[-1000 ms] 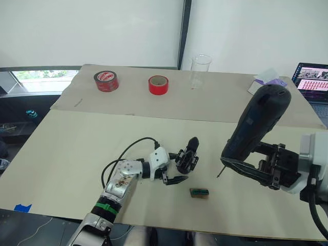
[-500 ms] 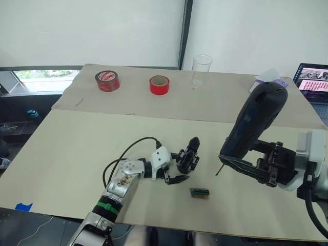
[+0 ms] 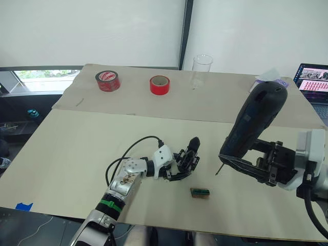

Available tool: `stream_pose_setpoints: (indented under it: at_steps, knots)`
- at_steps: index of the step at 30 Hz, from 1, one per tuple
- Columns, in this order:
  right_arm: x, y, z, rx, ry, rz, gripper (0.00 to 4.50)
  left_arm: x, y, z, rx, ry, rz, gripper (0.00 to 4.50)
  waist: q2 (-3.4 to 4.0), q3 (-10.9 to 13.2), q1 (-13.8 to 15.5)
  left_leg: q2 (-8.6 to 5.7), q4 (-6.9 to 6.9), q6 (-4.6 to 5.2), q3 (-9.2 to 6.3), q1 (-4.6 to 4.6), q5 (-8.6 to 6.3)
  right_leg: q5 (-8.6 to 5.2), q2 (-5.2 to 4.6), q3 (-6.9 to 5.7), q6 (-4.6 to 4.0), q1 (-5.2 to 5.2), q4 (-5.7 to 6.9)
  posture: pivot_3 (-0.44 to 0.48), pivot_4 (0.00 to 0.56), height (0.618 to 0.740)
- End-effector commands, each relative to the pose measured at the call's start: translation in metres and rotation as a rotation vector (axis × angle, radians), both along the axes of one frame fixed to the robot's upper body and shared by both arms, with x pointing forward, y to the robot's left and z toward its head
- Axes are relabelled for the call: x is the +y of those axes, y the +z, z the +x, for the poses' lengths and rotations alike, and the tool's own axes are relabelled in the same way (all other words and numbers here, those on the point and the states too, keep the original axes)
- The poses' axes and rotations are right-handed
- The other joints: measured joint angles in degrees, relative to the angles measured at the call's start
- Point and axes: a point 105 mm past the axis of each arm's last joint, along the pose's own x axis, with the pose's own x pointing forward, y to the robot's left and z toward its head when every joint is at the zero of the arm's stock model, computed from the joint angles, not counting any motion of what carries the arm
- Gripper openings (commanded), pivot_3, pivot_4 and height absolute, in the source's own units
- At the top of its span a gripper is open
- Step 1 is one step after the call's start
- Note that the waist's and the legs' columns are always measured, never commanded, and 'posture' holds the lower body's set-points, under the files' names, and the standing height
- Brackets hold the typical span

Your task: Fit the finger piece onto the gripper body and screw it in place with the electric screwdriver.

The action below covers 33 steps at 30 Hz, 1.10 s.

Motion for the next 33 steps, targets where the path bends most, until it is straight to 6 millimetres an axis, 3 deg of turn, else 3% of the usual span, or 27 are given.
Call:
stream_pose_setpoints:
  at_steps: [1,10,15,23,33]
  knots:
    - [0.004,0.029,-0.006,-0.109,0.02,0.034,1.92,-0.003,-0.011,-0.003,0.027,-0.01,0.031,2.27,0.0,0.0,0.0,0.0,0.0,0.0,0.0,0.0,0.0,0.0,0.0,0.0,0.0,-0.01,0.0,0.0,0.15,0.74]
    - [0.022,0.081,0.0,-0.161,0.099,0.124,1.92,-0.004,-0.011,-0.002,0.027,-0.025,0.031,2.27,0.01,0.0,0.0,-0.01,0.01,0.0,-0.03,-0.02,0.0,0.0,-0.05,-0.03,-0.02,-0.01,-0.02,0.0,0.15,0.74]
    - [0.036,0.095,0.003,-0.147,0.154,0.154,1.92,-0.006,-0.012,-0.004,0.032,-0.037,0.033,2.27,0.02,0.0,0.1,-0.01,0.01,0.01,-0.04,-0.02,0.0,0.01,-0.08,-0.07,-0.03,0.0,-0.02,0.0,0.15,0.74]
    - [0.063,0.092,0.005,-0.097,0.239,0.149,1.92,-0.004,-0.014,-0.005,0.042,-0.029,0.036,2.27,0.04,0.0,0.0,0.0,0.02,0.02,-0.04,-0.04,-0.01,0.02,-0.13,-0.12,-0.04,-0.01,-0.02,0.0,0.15,0.74]
    - [0.075,0.075,0.012,-0.081,0.271,0.132,1.92,-0.002,-0.015,-0.006,0.051,-0.025,0.039,2.27,0.04,0.0,-0.2,0.0,0.02,0.03,-0.04,-0.05,-0.01,0.03,-0.12,-0.16,-0.03,-0.01,-0.02,0.0,0.15,0.74]
